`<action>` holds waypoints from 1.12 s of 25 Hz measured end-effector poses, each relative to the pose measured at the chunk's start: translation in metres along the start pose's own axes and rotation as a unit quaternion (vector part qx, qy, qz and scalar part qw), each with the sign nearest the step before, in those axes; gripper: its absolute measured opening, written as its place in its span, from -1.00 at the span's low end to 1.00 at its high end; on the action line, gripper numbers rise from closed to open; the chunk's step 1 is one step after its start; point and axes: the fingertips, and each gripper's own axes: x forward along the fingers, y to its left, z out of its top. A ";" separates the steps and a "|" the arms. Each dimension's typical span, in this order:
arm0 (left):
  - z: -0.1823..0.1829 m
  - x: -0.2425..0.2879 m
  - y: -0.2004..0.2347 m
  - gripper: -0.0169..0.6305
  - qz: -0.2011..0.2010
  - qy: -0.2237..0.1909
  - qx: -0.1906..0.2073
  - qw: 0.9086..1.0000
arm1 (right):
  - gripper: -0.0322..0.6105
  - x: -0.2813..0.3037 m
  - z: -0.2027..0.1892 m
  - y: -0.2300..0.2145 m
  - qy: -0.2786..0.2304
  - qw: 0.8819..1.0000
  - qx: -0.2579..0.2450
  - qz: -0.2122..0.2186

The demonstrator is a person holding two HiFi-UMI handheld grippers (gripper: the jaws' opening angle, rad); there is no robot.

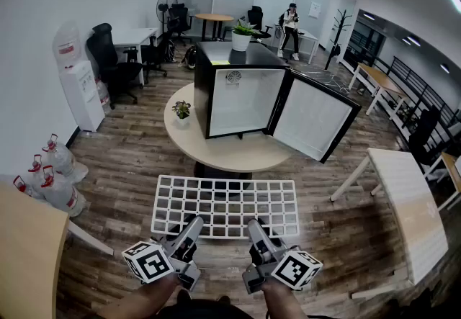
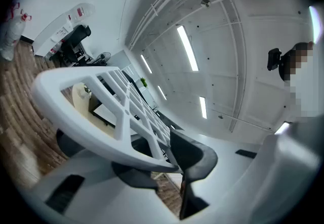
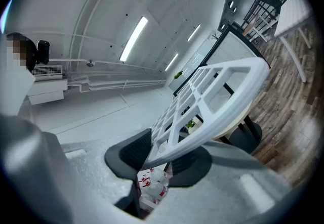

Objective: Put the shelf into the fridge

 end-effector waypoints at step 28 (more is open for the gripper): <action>-0.026 0.033 -0.031 -0.67 -0.008 0.015 -0.004 1.000 | -0.58 -0.033 0.035 -0.019 -0.012 1.000 0.000 0.006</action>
